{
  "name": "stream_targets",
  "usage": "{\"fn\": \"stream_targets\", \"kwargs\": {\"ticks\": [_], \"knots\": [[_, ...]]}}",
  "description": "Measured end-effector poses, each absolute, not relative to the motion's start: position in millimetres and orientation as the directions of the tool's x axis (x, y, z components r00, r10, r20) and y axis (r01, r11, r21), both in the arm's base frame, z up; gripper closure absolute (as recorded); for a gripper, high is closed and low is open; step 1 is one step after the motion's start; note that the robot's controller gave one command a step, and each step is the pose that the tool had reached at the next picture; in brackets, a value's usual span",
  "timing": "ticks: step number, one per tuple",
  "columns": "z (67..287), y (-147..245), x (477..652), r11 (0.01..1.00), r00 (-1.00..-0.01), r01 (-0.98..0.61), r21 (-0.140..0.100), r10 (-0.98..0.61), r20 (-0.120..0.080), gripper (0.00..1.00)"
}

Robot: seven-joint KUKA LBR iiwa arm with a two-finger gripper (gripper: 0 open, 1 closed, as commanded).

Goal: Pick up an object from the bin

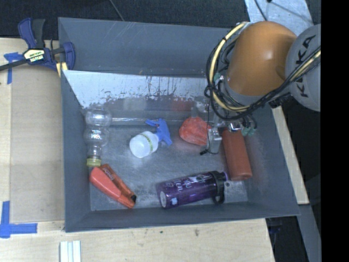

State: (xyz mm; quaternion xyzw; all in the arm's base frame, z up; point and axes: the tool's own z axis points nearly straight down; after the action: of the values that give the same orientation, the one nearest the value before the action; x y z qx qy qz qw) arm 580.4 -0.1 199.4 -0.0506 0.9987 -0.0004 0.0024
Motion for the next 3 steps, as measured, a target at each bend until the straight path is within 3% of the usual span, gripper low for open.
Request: {"fn": "stream_targets", "kwargs": {"ticks": [2,3], "knots": [[113.6,-9.3,604.7,0.998,-0.998,-0.06,0.0,-0.06,-0.01,0.0],[88.6,-10.6,623.4,0.998,-0.996,-0.068,0.004,-0.068,-0.056,1.0]]}}
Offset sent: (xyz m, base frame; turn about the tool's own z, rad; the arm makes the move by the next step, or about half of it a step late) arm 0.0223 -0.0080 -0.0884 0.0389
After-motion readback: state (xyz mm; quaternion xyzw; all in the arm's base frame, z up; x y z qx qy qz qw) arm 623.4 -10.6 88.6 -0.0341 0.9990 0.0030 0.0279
